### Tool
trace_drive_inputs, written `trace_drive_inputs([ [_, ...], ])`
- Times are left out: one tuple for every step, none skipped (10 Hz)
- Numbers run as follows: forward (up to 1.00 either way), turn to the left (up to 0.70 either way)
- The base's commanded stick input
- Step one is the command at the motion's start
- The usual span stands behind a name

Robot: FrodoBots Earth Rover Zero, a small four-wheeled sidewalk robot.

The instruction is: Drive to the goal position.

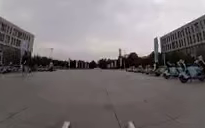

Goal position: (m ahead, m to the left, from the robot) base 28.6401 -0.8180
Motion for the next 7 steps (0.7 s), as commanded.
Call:
trace_drive_inputs([
  [0.6,0.0],
  [0.6,0.0],
  [0.6,0.0],
  [0.6,0.0],
  [0.6,0.0],
  [0.6,0.0],
  [0.6,0.0],
])
